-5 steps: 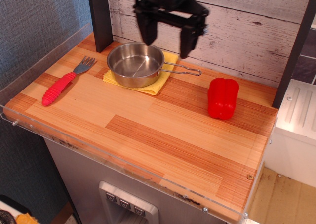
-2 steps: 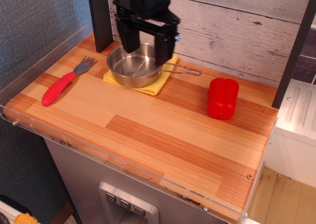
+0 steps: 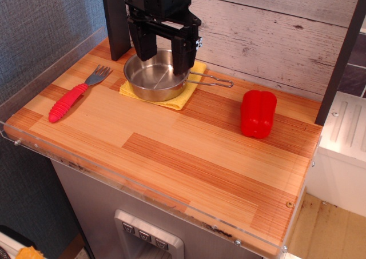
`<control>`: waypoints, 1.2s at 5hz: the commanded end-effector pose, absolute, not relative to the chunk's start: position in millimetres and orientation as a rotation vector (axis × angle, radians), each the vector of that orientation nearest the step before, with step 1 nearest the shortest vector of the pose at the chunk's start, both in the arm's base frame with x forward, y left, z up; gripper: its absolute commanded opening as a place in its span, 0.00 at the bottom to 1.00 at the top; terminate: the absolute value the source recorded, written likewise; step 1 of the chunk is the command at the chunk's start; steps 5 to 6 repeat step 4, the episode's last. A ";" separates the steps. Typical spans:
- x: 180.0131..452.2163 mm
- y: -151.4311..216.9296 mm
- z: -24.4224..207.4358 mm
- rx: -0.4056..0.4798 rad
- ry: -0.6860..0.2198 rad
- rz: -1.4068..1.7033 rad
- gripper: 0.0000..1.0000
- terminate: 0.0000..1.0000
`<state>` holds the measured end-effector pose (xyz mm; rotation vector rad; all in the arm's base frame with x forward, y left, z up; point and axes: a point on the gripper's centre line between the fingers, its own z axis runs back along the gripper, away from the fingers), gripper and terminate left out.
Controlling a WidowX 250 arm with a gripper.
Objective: Pick up the red bell pepper and place it on the right of the pot
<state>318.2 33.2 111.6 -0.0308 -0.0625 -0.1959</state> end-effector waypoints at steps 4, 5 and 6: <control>320.6 35.4 127.2 -0.015 -0.112 -0.202 1.00 1.00; 320.6 35.4 127.2 -0.015 -0.112 -0.202 1.00 1.00; 320.6 35.4 127.2 -0.015 -0.112 -0.202 1.00 1.00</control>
